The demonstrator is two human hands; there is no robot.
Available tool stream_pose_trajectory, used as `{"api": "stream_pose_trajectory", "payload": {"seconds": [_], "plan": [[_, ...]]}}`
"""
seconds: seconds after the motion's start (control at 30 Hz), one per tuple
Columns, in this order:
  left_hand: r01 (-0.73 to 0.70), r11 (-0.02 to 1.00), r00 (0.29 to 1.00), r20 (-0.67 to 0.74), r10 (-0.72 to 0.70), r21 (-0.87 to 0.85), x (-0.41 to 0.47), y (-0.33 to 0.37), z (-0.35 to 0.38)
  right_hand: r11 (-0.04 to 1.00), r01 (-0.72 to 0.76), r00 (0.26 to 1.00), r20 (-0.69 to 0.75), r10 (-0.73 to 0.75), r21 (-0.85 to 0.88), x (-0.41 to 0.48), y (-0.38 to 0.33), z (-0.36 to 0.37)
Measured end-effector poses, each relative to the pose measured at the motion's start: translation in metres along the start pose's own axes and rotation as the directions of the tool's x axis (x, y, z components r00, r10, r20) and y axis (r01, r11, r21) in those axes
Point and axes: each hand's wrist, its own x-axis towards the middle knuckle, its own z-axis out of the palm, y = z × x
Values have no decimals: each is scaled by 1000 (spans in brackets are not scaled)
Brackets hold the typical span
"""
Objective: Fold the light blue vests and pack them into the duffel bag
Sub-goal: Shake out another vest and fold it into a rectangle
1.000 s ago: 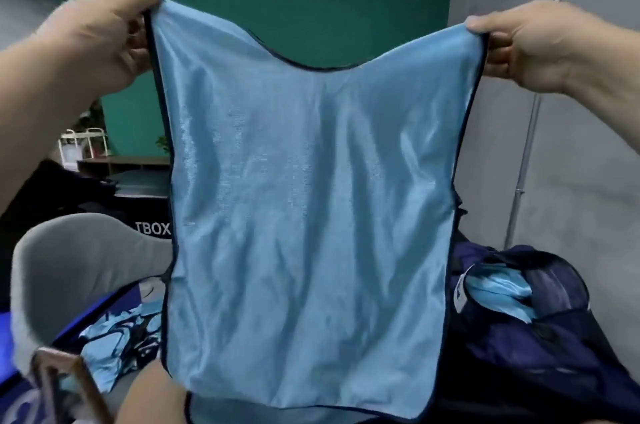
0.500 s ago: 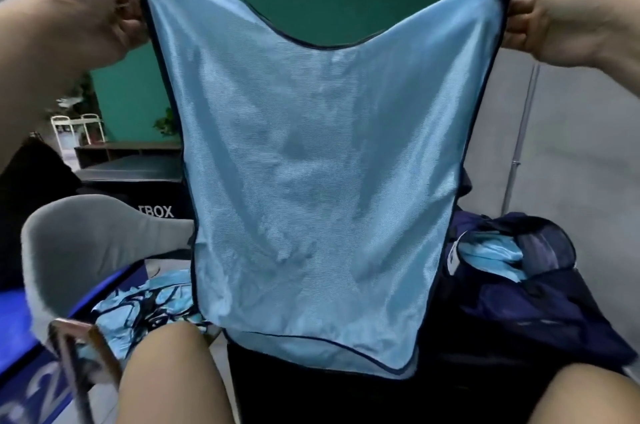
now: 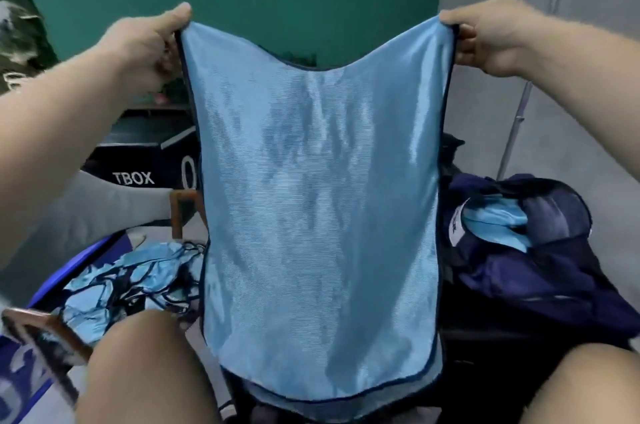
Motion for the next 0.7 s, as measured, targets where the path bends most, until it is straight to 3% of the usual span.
{"api": "stream_pose_trajectory", "payload": {"seconds": [0.47, 0.7], "plan": [[375, 925, 927, 31, -374, -64, 92, -202, 68, 961, -270, 962, 33, 272, -56, 143, 179, 75], [459, 889, 889, -7, -459, -3, 122, -282, 106, 919, -385, 921, 23, 388, -85, 202, 274, 103]]}}
